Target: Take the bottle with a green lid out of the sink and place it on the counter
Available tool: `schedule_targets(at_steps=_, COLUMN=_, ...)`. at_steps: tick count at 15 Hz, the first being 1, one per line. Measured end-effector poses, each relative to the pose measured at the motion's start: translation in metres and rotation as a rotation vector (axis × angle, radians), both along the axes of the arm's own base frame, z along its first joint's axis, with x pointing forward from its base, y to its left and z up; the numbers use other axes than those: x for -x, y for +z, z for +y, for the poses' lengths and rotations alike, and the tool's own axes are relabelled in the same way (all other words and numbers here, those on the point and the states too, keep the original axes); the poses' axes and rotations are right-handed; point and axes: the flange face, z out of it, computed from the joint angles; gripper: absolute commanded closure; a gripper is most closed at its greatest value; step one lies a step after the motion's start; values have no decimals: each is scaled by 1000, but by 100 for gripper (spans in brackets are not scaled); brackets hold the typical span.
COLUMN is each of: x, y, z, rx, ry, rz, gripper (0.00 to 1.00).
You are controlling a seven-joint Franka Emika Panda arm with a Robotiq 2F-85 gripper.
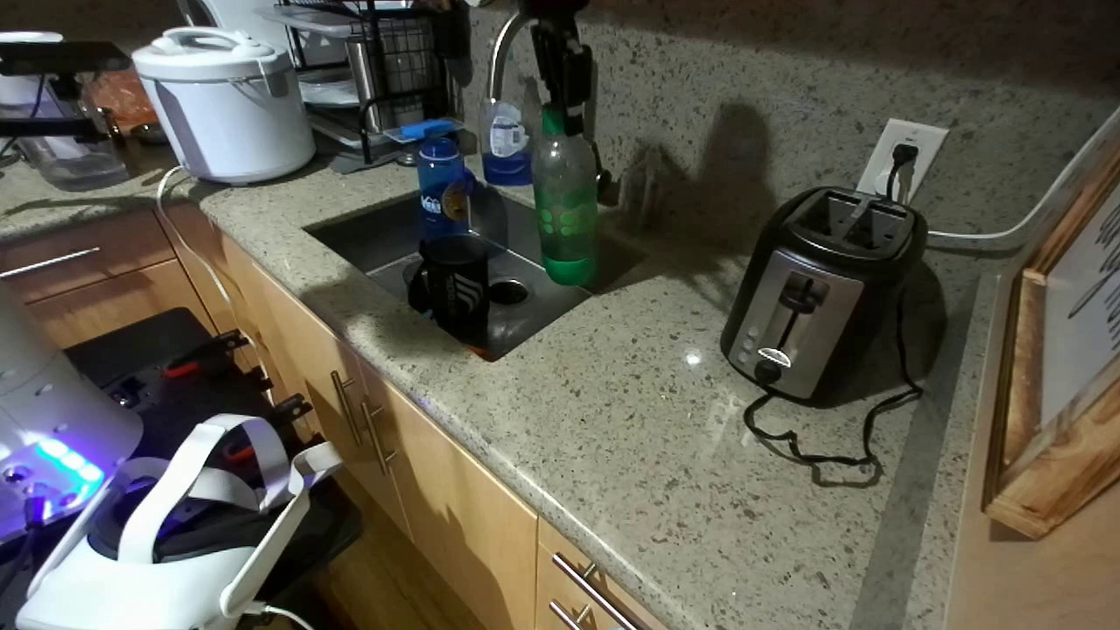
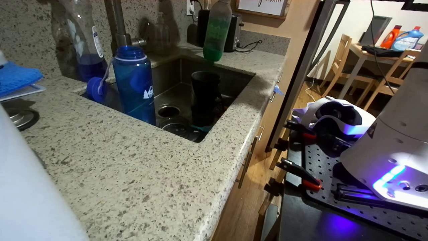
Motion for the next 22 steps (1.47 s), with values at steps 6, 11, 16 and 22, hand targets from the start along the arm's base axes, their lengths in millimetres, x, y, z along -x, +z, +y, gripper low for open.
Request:
schedule_targets(at_steps=6, x=29, y=12, z=-40, rx=0, ry=-81, rz=-8, gripper=78)
schedule_targets(at_steps=11, x=47, y=9, z=-63, rx=-14, ry=-130, rz=14, gripper=78)
schedule_targets(at_steps=16, x=59, y=4, z=-75, rx=-34, ry=-160, rz=47, gripper=78)
schedule_targets(at_steps=22, x=69, y=-5, z=-91, rx=-44, ry=-196, rz=68, gripper=78)
